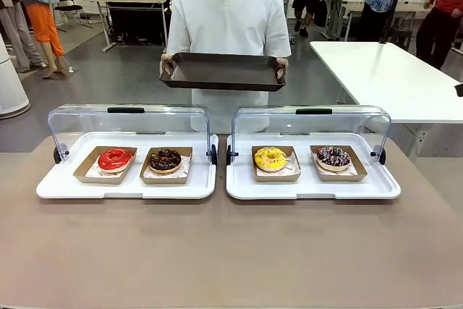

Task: Provide the desired donut to the person.
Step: Pick up and lift the Paper togo box containing the Donut pointed at by the person.

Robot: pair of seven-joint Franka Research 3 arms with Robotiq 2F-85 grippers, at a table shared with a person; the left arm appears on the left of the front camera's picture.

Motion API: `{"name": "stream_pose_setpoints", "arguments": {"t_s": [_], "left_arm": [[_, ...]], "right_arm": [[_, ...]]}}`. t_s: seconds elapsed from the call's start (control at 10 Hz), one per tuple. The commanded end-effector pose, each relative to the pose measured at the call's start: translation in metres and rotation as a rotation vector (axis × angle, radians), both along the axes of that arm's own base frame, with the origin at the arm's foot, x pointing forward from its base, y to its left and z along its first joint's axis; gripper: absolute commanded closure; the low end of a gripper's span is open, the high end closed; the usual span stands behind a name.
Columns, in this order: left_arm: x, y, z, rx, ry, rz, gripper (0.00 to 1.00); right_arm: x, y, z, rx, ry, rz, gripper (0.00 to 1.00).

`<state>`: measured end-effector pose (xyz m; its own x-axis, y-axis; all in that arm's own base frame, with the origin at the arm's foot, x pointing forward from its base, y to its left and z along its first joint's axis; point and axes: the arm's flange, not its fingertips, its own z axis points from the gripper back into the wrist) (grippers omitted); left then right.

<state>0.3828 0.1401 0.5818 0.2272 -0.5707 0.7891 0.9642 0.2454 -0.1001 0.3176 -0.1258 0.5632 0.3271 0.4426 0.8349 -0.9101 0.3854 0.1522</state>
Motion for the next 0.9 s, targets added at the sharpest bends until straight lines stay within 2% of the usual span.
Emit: {"name": "stream_pose_setpoints", "arguments": {"t_s": [0.0, 0.4, 0.6, 0.7, 0.8], "left_arm": [[-0.010, 0.003, -0.010, 0.039, -0.060, 0.019, 0.00], [-0.016, 0.015, -0.012, 0.012, -0.131, 0.042, 0.00], [-0.016, 0.017, -0.010, 0.012, -0.153, 0.054, 0.00], [-0.013, 0.017, -0.007, 0.019, -0.097, 0.043, 0.00], [-0.013, 0.017, -0.007, 0.019, -0.097, 0.043, 0.00]], "right_arm": [[0.002, 0.001, -0.001, -0.034, 0.005, 0.033, 0.00], [0.000, 0.006, -0.002, -0.031, -0.046, 0.068, 0.00], [0.001, 0.007, 0.001, -0.017, -0.028, 0.043, 0.00], [0.001, 0.007, 0.001, -0.017, -0.028, 0.043, 0.00], [0.001, 0.007, 0.001, -0.017, -0.028, 0.043, 0.00]]}}
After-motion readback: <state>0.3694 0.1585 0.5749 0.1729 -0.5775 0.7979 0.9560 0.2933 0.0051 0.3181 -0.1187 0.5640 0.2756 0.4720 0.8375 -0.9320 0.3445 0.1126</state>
